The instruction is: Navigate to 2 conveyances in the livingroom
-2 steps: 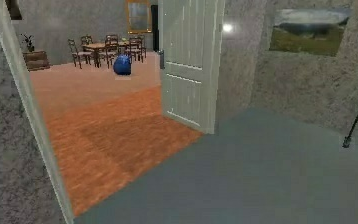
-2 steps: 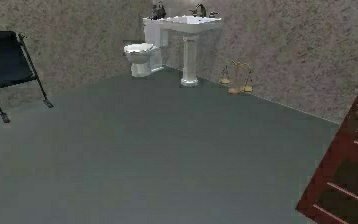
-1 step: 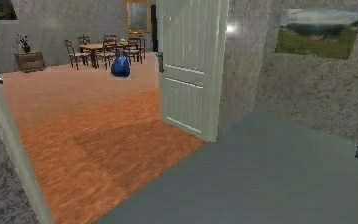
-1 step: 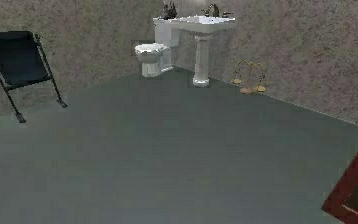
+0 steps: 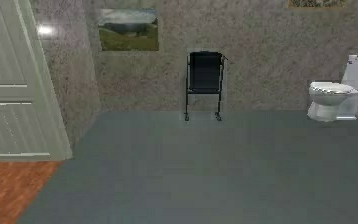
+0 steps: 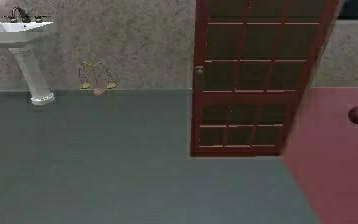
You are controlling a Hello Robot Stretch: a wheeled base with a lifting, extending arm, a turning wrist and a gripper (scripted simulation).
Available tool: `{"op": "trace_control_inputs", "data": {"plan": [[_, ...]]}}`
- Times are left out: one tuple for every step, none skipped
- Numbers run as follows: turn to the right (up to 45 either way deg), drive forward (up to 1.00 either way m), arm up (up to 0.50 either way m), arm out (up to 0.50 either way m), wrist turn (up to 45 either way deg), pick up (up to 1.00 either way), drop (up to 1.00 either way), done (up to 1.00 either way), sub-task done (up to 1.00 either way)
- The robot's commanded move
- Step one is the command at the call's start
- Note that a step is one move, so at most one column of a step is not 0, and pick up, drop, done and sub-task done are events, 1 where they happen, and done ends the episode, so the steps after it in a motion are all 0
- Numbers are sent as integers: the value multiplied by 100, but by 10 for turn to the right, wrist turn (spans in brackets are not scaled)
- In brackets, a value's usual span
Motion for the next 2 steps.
{"op": "trace_control_inputs", "data": {"plan": [[420,0,0,0,0,0,0,0,0],[0,30,0,0,0,0,0,0,0]]}}
